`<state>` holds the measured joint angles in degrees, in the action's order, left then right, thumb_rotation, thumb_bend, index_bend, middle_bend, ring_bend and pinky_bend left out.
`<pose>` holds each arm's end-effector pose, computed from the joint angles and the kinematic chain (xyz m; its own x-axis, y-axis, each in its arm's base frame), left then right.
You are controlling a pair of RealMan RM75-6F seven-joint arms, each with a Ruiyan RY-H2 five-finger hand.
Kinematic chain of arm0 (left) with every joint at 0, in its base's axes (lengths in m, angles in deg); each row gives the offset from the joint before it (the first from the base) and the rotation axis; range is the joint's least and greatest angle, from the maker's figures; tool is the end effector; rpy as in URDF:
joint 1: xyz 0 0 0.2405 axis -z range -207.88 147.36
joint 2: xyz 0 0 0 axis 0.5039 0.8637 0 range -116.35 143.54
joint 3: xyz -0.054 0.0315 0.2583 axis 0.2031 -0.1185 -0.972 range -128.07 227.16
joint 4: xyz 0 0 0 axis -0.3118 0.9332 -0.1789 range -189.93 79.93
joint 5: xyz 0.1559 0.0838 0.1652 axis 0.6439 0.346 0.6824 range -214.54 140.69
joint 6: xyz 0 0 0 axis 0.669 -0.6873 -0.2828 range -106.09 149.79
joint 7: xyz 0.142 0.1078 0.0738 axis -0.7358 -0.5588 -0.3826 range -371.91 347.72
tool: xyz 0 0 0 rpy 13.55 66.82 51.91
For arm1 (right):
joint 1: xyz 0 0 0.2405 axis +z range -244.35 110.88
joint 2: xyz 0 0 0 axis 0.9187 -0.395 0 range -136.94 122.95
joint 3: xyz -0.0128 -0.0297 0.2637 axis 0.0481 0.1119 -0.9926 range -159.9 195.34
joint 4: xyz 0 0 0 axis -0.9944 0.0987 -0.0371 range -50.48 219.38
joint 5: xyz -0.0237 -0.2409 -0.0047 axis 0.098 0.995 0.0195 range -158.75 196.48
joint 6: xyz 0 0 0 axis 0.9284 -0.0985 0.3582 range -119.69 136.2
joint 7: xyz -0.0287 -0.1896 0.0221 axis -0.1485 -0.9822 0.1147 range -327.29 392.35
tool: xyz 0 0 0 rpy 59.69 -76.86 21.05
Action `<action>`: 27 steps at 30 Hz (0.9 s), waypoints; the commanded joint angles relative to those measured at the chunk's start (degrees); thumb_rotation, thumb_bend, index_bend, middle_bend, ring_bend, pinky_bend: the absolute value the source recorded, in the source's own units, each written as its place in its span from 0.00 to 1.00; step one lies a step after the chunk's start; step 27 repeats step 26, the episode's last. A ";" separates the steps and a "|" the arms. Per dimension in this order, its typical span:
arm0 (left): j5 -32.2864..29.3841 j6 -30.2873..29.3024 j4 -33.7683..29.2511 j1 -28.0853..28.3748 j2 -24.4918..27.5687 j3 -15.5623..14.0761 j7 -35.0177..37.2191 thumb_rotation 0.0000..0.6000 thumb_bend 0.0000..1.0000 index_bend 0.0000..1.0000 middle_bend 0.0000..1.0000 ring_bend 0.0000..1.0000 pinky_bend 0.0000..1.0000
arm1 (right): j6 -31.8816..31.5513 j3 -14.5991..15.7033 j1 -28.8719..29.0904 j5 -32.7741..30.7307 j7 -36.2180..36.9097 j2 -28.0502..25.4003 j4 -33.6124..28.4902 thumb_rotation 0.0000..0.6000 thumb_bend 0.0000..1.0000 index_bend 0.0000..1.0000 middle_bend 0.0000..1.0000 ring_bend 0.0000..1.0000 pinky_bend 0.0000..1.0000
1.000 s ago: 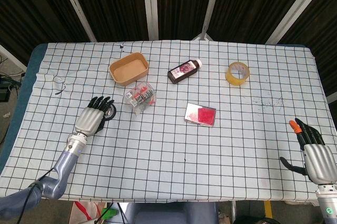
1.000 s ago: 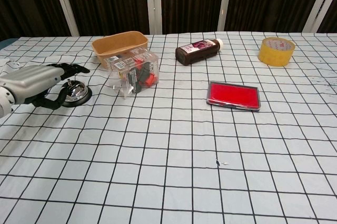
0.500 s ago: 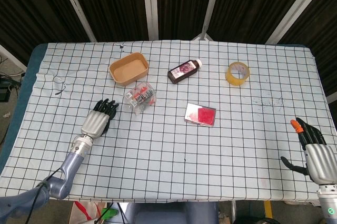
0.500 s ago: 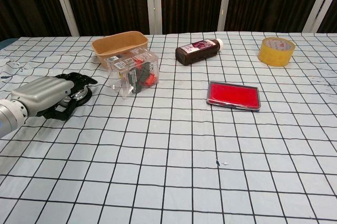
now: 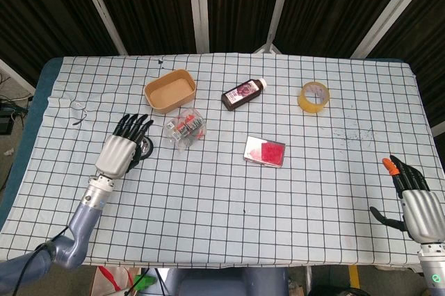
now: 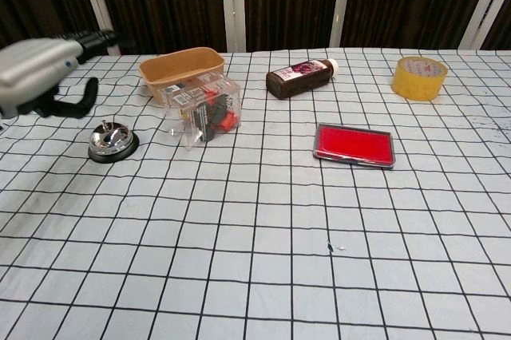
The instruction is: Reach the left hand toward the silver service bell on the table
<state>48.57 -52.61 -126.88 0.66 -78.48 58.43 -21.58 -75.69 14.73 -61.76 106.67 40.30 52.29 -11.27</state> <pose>-0.1947 0.3795 -0.0156 0.4149 -0.0847 0.9059 0.8288 -0.3756 -0.4147 -0.3217 -0.2340 0.1504 0.2954 -0.0231 0.9551 -0.9548 -0.0428 0.2942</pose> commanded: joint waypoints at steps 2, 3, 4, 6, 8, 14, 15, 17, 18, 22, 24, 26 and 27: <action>3.86 -12.54 -23.62 -10.34 18.44 -2.34 -8.60 1.00 1.00 0.00 0.03 0.00 0.00 | -0.17 0.08 -0.04 0.31 0.03 -0.08 -0.22 1.00 0.25 0.06 0.03 0.09 0.10; 3.71 -13.87 -25.69 -12.37 20.66 -3.69 -9.66 1.00 1.00 0.00 0.03 0.00 0.00 | -0.23 0.09 -0.04 0.40 0.00 -0.08 -0.30 1.00 0.25 0.06 0.03 0.09 0.10; 3.63 -14.84 -27.47 -14.14 22.60 -5.07 -10.40 1.00 1.00 0.00 0.03 0.00 0.00 | -0.28 0.11 -0.04 0.50 -0.06 -0.07 -0.38 1.00 0.25 0.06 0.03 0.09 0.10; 3.17 -16.35 -30.01 -17.61 26.01 -8.09 -11.01 1.00 1.00 0.00 0.03 0.00 0.00 | -0.25 0.19 -0.02 0.67 -0.25 -0.05 -0.52 1.00 0.25 0.06 0.03 0.09 0.10; 3.06 -17.86 -31.05 -20.30 27.98 -10.26 -10.19 1.00 1.00 0.00 0.02 0.00 0.00 | -0.09 0.32 0.04 0.81 -0.45 -0.05 -0.83 1.00 0.25 0.06 0.03 0.09 0.10; 3.07 -22.62 -28.24 -25.91 28.17 -12.70 -3.14 1.00 1.00 0.00 0.02 0.00 0.00 | 0.59 0.73 0.37 1.41 -1.14 0.07 -1.39 1.00 0.25 0.06 0.03 0.09 0.10; 2.37 -23.02 -27.67 -26.60 28.00 -12.58 -2.01 1.00 1.00 0.00 0.02 0.00 0.00 | 0.79 0.74 0.44 1.31 -1.30 0.13 -1.41 1.00 0.25 0.06 0.03 0.09 0.10; 2.09 -22.96 -27.32 -26.80 28.35 -12.29 -1.63 1.00 1.00 0.00 0.02 0.00 0.00 | 0.95 0.73 0.51 1.19 -1.55 0.23 -1.36 1.00 0.25 0.06 0.03 0.09 0.10; 2.00 -23.18 -27.07 -26.90 28.39 -11.98 -1.73 1.00 1.00 0.00 0.02 0.00 0.00 | 1.02 0.75 0.54 1.18 -1.71 0.25 -1.33 1.00 0.25 0.06 0.03 0.09 0.10; 2.04 -22.68 -27.01 -27.24 28.34 -11.82 -1.61 1.00 1.00 0.00 0.02 0.00 0.00 | 0.87 0.66 0.50 1.06 -1.74 0.27 -1.39 1.00 0.25 0.06 0.03 0.09 0.10; 1.89 -22.35 -26.99 -27.40 28.51 -11.79 -1.87 1.00 1.00 0.00 0.02 0.00 0.00 | 0.89 0.59 0.55 0.97 -1.56 0.33 -1.37 1.00 0.25 0.06 0.03 0.09 0.10; 1.73 -21.80 -27.32 -27.56 28.81 -11.84 -1.80 1.00 1.00 0.00 0.02 0.00 0.00 | 1.36 0.59 0.72 0.70 -1.54 0.43 -1.12 1.00 0.25 0.06 0.03 0.09 0.10; 1.73 -21.80 -27.32 -27.56 28.81 -11.84 -1.80 1.00 1.00 0.00 0.02 0.00 0.00 | 1.36 0.59 0.72 0.70 -1.54 0.43 -1.12 1.00 0.25 0.06 0.03 0.09 0.10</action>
